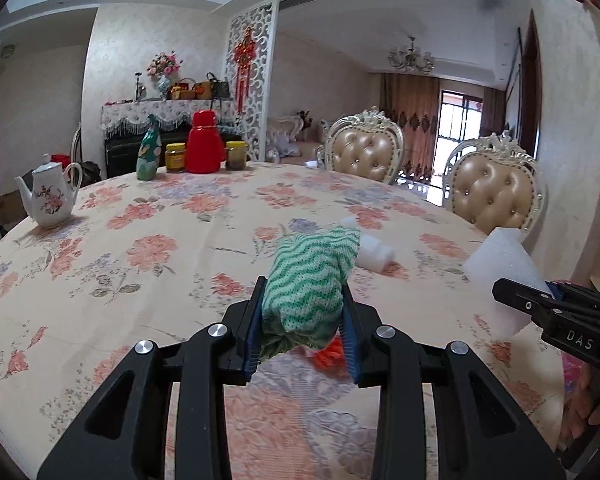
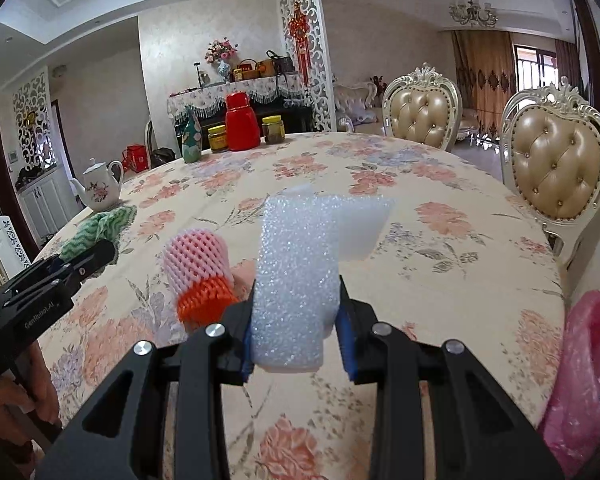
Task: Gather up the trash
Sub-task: 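Carry the green cloth and white foam block to the pink bin with both grippers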
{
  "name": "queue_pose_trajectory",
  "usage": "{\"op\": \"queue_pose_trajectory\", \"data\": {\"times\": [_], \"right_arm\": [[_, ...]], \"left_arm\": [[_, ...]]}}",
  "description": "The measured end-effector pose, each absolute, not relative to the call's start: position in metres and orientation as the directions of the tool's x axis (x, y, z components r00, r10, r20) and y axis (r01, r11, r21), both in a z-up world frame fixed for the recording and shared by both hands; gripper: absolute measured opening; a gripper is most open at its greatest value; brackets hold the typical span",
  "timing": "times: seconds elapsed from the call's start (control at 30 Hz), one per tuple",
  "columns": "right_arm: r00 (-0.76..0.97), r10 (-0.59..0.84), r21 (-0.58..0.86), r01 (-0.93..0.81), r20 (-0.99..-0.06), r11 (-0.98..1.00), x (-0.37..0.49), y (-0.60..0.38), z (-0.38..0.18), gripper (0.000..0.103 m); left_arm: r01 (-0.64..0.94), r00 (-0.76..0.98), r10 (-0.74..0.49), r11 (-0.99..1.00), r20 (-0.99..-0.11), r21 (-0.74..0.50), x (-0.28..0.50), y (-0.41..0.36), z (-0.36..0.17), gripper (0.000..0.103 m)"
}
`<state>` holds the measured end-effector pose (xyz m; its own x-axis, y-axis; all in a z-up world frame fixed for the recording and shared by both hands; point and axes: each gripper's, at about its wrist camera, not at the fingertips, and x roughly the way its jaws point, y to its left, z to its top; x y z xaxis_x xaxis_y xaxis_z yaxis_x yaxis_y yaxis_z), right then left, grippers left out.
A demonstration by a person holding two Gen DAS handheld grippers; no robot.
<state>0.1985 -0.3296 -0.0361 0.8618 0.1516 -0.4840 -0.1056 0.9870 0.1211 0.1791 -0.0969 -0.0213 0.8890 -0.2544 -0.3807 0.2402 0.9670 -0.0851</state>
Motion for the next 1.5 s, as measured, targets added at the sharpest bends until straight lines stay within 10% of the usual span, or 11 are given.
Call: {"op": "queue_pose_trajectory", "data": {"times": [1.5], "right_arm": [[0.893,-0.238,0.123,0.304,-0.381,0.945,0.058,-0.514,-0.03,0.032]], "left_arm": [[0.766,0.596,-0.709,0.643,-0.378,0.001,0.13,-0.344,-0.013,0.032]]}}
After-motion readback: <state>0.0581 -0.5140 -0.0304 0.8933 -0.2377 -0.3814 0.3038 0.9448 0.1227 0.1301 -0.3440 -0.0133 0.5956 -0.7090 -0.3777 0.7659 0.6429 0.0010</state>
